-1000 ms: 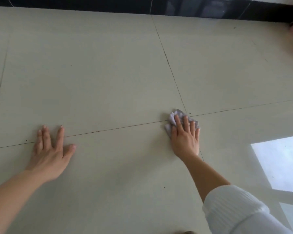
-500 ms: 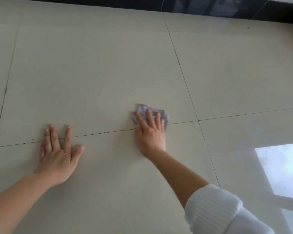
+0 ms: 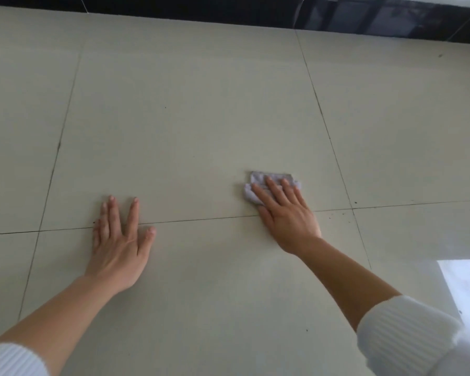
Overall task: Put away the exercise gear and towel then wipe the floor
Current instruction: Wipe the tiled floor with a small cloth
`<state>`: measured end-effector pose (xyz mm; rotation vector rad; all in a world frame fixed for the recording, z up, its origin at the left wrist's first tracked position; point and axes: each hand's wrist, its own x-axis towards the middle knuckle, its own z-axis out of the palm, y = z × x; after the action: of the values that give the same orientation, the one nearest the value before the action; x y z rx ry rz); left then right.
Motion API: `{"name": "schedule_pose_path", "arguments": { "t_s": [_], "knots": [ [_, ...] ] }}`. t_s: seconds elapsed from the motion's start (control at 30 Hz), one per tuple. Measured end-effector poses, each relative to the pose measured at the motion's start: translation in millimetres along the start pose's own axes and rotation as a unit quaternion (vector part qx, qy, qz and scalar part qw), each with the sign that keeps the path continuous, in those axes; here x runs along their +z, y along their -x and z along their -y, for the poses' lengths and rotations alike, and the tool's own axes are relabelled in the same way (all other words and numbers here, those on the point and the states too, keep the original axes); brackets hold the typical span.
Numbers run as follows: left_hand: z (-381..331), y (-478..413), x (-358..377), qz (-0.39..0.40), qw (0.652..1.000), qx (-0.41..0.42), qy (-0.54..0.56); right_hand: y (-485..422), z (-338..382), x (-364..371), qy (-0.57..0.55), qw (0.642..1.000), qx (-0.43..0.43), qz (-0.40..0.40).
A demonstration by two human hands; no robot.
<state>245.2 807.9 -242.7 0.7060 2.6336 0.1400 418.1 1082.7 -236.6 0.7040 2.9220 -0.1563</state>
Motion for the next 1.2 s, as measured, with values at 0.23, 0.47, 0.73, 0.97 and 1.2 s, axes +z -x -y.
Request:
{"name": "schedule_pose_path", "arguments": {
  "t_s": [0.23, 0.47, 0.73, 0.97, 1.2],
  "knots": [
    [1, -1, 5, -0.037, 0.999, 0.009, 0.010, -59, -8, -9, -0.156, 0.954, 0.256, 0.032],
    [2, -2, 8, -0.060, 0.998, 0.011, 0.007, -57, 98, -1, -0.130, 0.990, -0.023, 0.040],
    [9, -23, -12, -0.149, 0.989, 0.015, -0.003, -19, 75, 14, -0.015, 0.975, -0.218, 0.027],
    [8, -95, -34, -0.170, 0.983, 0.067, 0.013, -103, -4, 3, -0.024, 0.998, 0.036, 0.034],
    [14, -127, -31, -0.199, 0.977, 0.071, 0.036, -190, -4, -12, -0.089, 0.984, 0.142, 0.060]
  ]
}}
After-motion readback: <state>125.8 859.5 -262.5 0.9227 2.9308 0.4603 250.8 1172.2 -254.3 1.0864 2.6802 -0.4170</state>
